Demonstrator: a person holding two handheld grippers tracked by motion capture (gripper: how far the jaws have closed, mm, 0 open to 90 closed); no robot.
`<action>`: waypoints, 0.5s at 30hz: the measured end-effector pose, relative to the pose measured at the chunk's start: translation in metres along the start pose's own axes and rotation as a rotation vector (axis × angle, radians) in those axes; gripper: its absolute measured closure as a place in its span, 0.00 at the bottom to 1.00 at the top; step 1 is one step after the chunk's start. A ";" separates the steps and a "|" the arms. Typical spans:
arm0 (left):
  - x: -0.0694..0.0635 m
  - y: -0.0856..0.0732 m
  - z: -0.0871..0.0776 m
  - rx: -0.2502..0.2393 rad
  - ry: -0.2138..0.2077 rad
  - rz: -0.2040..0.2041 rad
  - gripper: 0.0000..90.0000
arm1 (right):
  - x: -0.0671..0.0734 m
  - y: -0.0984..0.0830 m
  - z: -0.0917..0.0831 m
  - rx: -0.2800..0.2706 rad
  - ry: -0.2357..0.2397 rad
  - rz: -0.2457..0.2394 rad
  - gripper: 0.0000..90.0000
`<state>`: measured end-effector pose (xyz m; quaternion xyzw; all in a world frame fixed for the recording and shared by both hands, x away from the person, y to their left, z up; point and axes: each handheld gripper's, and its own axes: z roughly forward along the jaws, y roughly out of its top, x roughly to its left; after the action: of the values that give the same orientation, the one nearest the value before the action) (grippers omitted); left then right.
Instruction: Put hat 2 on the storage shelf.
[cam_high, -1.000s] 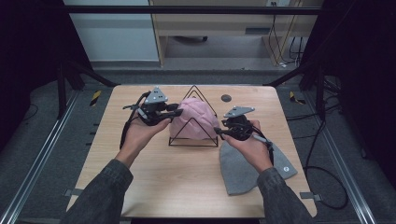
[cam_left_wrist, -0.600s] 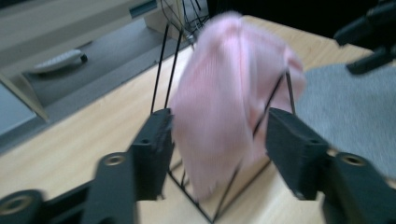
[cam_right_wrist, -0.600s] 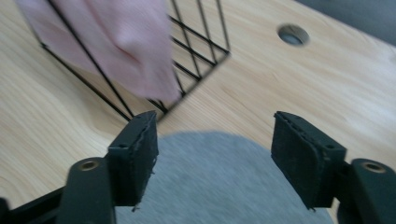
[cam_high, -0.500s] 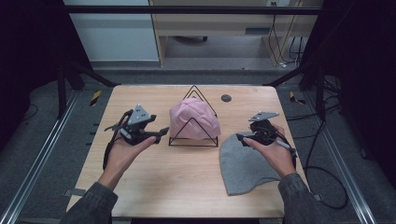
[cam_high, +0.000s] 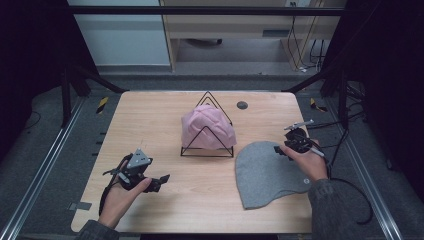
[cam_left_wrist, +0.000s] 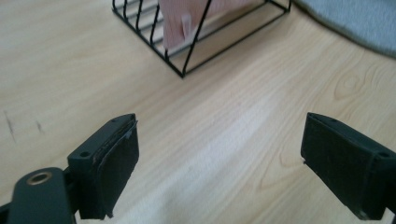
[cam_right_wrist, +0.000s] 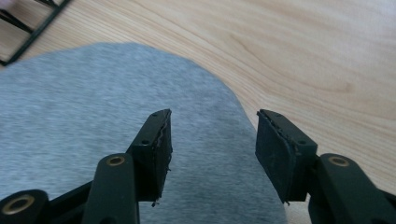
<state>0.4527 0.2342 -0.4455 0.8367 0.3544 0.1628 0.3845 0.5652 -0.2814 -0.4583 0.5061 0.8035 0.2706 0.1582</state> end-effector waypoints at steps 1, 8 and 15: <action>0.000 -0.002 0.000 0.010 -0.003 0.001 0.12 | -0.003 -0.001 0.003 0.012 -0.003 0.007 0.49; 0.002 -0.003 -0.003 0.001 0.004 -0.012 0.12 | -0.012 -0.005 0.013 0.034 -0.002 0.044 0.45; 0.000 -0.003 -0.002 0.008 0.006 -0.003 0.12 | -0.012 -0.005 0.018 0.061 -0.011 0.039 0.44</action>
<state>0.4499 0.2372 -0.4466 0.8371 0.3577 0.1633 0.3802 0.5760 -0.2893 -0.4761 0.5277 0.8004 0.2465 0.1418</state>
